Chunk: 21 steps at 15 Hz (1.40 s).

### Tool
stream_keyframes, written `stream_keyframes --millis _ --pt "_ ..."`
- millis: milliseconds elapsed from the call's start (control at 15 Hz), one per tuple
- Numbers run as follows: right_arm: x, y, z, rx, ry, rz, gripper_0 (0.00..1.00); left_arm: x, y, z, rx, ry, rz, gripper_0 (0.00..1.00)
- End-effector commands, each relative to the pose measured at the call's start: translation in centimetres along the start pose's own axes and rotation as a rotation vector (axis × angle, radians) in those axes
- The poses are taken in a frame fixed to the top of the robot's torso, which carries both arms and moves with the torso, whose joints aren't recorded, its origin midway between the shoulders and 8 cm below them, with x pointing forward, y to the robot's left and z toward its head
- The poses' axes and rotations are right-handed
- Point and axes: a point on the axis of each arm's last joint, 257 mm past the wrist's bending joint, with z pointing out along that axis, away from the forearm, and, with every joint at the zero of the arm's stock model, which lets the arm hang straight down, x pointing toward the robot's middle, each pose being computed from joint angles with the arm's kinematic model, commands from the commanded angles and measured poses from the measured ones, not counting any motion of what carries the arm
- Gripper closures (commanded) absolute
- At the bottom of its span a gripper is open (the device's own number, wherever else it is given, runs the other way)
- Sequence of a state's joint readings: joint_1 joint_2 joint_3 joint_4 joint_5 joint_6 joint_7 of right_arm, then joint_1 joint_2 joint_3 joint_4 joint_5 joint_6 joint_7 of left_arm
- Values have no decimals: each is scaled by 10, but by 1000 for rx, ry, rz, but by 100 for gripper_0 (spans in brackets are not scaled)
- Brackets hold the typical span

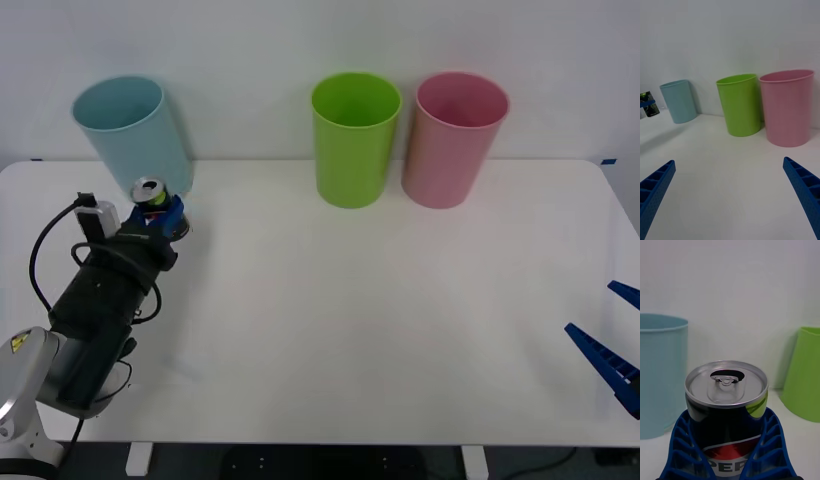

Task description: Grasp the object on the table and drop it into the matching bin: aluminum can to the light blue bin, PET bottle to the pink bin.

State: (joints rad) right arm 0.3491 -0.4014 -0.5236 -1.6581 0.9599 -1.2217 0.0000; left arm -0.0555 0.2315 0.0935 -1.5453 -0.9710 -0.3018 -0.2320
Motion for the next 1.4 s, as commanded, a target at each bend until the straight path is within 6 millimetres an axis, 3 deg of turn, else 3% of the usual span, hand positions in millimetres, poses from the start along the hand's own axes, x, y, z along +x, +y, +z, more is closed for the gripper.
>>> stream_keyframes --millis 67,467,1000,1200,1400 --pt "0 0 0 0 0 0 0 -27 6 2 -16 -43 -10 100" --pt "0 0 0 0 0 0 0 -87 14 7 -60 -139 -51 100" --pt "0 0 0 0 0 0 0 -137 47 13 -215 -190 -97 100" --pt "0 0 0 0 0 0 0 -159 57 25 -251 -209 -109 100" --pt "0 0 0 0 0 0 0 -170 60 50 -268 -193 -116 100"
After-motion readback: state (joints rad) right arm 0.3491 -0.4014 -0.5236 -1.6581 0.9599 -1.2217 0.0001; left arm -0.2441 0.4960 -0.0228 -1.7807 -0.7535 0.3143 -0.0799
